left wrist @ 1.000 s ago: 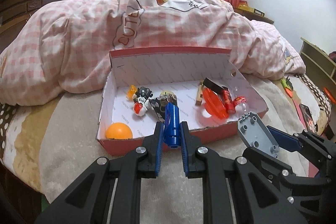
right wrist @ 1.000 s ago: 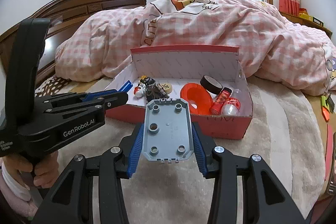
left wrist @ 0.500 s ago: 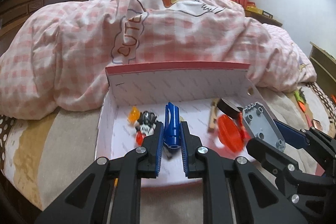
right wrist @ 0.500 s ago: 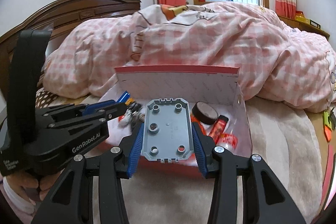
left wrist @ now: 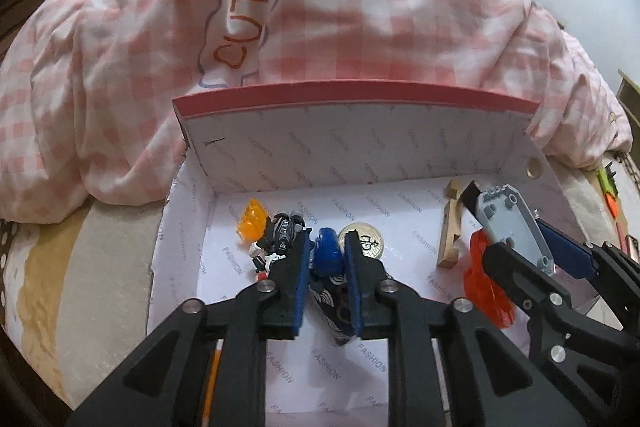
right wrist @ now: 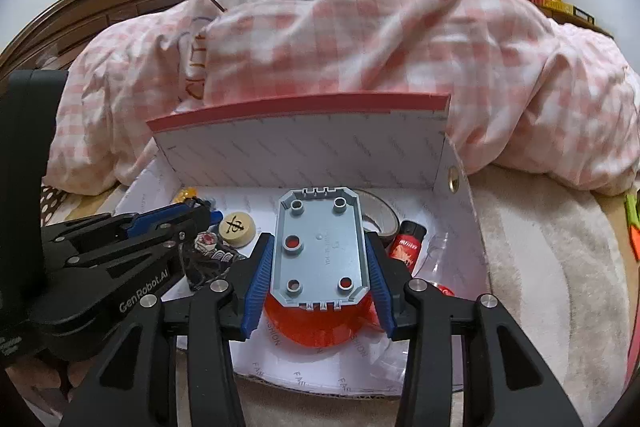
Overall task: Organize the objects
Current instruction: 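Open the left tool to drop the blue marker into the shoebox, then lower the grey plate onto the red cup and open the right tool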
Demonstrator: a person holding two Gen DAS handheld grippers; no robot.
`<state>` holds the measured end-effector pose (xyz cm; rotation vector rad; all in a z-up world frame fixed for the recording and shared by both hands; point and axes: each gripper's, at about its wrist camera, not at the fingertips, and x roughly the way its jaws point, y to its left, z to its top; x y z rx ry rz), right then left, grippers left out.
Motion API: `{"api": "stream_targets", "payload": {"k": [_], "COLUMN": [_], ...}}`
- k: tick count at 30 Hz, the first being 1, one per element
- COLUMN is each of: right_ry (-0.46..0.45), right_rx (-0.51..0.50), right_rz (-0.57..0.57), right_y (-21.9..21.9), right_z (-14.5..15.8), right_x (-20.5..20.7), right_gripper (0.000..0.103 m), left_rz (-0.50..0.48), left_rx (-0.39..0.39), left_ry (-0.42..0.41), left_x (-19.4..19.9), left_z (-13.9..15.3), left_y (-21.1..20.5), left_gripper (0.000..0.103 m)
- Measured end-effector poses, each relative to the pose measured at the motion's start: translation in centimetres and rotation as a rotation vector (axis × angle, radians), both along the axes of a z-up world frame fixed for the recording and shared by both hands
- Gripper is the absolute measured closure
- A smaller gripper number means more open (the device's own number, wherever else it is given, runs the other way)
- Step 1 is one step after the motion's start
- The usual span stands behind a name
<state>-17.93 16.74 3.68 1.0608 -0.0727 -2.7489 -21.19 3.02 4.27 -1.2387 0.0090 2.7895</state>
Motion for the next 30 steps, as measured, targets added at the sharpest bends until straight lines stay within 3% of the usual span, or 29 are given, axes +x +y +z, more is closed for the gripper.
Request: {"api": "stream_targets", "payload": {"k": [2,5,30], "right_ry": [0.001,0.011,0.059], "right_rx": [0.010,0.022,-0.042], "right_rz": [-0.004,-0.016,-0.010], "right_y": [0.0,0.1,0.1], "right_z": [-0.2,-0.3,1.5], "right_x": [0.0,0.0,2.7], "right_gripper": [0.048,0.046,0.039], "left_rz": [0.005,0.030,0.046], "left_rx": [-0.020,-0.020,0.032], "left_ry": [0.011,0.014,0.041], "left_x": [0.0,-0.1,3.3], "left_z": [0.0,0.0,1.3], "left_y": [0.2,-0.1,0.6], "left_gripper": [0.056,0.044,0.044]}}
